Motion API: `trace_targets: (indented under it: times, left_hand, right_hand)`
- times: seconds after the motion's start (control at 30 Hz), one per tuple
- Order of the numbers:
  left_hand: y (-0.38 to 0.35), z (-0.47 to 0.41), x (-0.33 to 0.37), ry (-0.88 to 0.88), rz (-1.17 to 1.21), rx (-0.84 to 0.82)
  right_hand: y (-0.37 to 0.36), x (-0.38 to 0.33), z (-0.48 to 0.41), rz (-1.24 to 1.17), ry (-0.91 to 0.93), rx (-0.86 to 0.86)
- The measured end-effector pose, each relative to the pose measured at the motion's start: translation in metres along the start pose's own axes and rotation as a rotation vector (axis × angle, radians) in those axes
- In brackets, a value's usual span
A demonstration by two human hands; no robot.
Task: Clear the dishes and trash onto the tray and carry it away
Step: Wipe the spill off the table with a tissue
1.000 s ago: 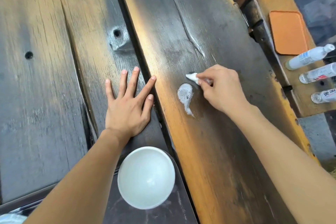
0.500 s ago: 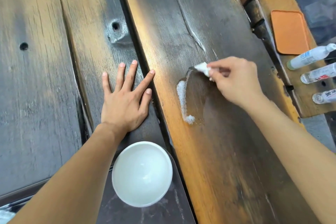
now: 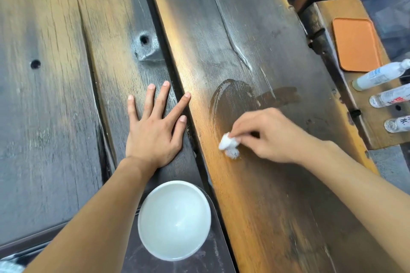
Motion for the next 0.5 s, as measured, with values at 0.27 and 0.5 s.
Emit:
trace_targets:
  times: [0.27,0.5]
  left_hand:
    - [0.0,0.0,-0.001,0.007,-0.004,0.005]
    - [0.0,-0.001,-0.002,0.01,0.004,0.012]
  right_hand:
    - [0.043,0.059,-0.077,0.011,-0.463,0.396]
    - [0.002,0.001,-0.061,0.067,0.077,-0.12]
Point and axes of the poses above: each hand's wrist, its own z-axis away from the middle knuckle, its own y-axis out of the back of the hand, x = y × z, the point moved 4 cm from there along -z, towards the middle knuckle, and after that the axes turned 9 degrees about y, right-handed, at the moved point
